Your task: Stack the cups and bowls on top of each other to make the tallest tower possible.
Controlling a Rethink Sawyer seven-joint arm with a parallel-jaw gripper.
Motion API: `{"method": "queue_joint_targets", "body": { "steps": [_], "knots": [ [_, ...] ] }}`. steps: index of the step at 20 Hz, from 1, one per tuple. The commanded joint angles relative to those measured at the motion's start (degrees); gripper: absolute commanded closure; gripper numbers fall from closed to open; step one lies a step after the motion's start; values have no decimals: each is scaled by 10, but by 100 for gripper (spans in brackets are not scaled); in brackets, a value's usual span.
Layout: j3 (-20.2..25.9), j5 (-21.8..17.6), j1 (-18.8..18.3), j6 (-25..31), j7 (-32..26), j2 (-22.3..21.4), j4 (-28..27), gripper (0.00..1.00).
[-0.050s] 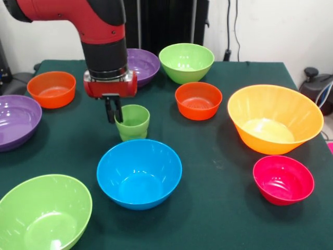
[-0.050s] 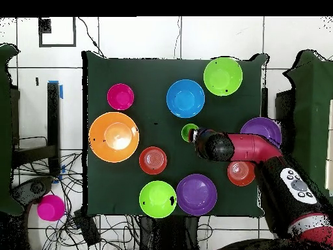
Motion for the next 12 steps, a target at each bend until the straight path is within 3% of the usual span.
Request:
{"method": "queue_joint_targets", "body": {
  "steps": [1, 5, 12],
  "knots": [
    [2, 34, 34, 103, 0, 31, -88, 100],
    [9, 49, 42, 151, -29, 41, -141, 100],
    [19, 55, 53, 180, -46, 80, -219, 100]
  ]
}}
